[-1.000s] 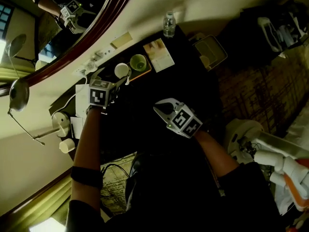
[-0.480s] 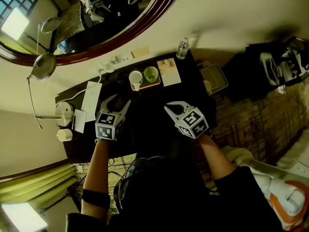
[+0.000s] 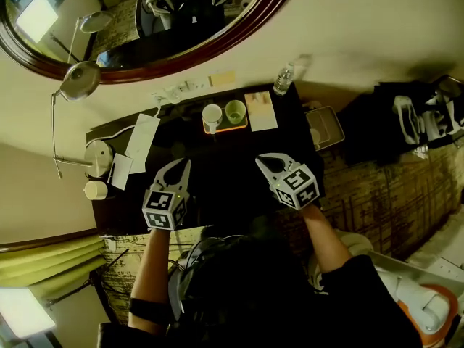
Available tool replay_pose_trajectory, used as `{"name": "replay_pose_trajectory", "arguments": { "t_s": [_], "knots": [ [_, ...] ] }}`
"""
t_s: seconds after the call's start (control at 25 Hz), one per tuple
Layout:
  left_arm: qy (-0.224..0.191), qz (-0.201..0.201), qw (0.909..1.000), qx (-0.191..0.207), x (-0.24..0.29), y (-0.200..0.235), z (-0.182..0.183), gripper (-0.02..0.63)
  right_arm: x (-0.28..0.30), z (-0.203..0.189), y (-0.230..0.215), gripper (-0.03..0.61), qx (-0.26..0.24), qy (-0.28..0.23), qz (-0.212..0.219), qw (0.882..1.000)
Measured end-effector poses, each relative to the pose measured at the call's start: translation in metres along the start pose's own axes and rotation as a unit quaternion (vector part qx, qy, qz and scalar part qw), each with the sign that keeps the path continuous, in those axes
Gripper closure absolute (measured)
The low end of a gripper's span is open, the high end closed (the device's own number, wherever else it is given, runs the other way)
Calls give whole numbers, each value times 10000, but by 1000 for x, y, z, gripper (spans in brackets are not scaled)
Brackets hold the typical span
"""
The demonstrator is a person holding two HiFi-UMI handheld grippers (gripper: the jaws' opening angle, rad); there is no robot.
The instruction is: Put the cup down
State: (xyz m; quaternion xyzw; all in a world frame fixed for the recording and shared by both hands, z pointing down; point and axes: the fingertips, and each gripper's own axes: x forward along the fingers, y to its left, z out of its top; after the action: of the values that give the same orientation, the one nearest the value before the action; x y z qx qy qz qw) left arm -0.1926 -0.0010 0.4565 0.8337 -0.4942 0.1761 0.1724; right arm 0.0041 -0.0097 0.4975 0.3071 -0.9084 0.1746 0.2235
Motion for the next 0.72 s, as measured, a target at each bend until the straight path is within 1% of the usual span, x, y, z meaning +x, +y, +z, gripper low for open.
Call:
{"name": "replay_pose_trajectory", "arguments": {
  "t_s": [0.08, 0.2, 0.36, 0.72],
  "knots": [
    [5, 37, 10000, -17, -6, -3, -2, 626, -5, 0, 0, 578, 8, -13, -39, 10000],
    [-38, -52, 10000, -49, -10, -11, 0, 627, -10, -1, -2, 577, 9, -40, -112, 9999],
    [-118, -36, 9998, -159, -11, -12, 0, 627, -15, 0, -8, 577, 24, -88, -237, 9997],
    [-299, -121, 9994, -79, -14, -19, 6, 627, -24, -2, -12, 577, 101, -105, -401, 9991]
  ]
}}
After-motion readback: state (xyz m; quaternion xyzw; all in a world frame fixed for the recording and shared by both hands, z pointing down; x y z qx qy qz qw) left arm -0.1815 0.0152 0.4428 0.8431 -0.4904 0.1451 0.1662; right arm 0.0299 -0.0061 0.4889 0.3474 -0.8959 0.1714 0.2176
